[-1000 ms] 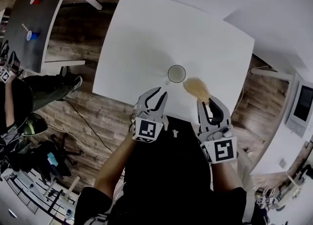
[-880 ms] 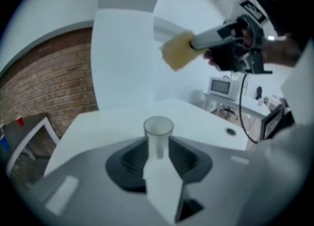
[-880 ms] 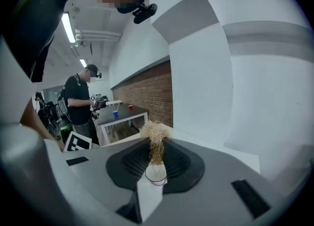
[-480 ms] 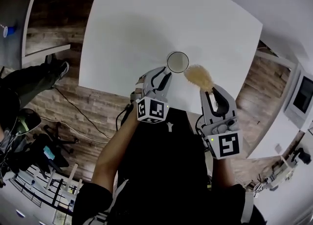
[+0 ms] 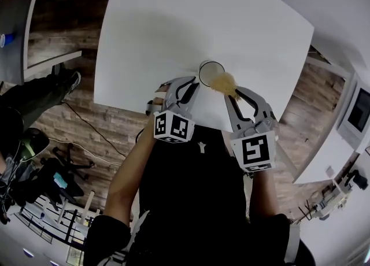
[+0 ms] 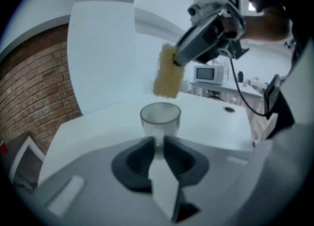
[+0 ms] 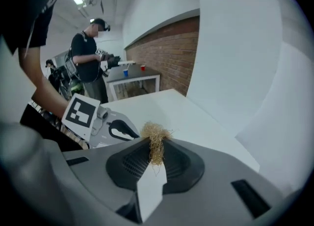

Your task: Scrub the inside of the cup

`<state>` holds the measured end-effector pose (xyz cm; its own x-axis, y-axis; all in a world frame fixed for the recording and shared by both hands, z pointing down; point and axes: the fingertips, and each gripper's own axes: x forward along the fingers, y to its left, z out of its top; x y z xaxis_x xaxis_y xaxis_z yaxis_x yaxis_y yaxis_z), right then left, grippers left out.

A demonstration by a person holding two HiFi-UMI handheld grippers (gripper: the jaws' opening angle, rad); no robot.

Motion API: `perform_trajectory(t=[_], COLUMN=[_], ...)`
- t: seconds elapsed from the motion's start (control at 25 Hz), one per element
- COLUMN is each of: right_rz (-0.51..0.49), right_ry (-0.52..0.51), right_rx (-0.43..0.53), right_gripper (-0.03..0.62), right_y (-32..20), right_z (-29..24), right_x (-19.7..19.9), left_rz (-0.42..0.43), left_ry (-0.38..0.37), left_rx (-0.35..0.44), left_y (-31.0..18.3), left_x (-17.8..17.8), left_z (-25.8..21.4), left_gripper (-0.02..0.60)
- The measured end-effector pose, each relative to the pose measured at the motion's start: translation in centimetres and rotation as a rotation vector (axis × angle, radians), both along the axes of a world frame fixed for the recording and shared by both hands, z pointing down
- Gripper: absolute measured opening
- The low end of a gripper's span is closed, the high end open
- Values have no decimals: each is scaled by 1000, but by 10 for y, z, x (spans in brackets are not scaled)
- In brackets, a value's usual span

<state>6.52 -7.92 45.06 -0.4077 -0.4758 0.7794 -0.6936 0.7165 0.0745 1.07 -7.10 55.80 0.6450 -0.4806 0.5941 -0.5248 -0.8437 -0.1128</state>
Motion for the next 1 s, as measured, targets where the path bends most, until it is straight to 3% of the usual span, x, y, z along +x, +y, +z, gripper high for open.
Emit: perform_trajectory(t=[0.12,0.28,0.68,0.84,1.0], right_rz=[-82,-153,-204,-178,-89], right_ry=[117,175,285,275,171], right_rx=[-34,-155,-354,-326,-209], right_gripper=[52,52,52,52,52], right_y=[-7,-7,-15,-25,-31], right_z=[25,53,108,110,66], right_x=[-10,-23,-38,-42,-35], left_rz=[-9,-16,-15,-25,-31], left_ry=[-1,5,5,2,-3], left_rx=[2,-1,-10,-11,-15], left_y=[-2,-2,-2,-3,-4], left_x=[1,3,2,0,2], left_z=[-1,-2,-4,-4,-4], left_gripper=[61,61,61,61,61])
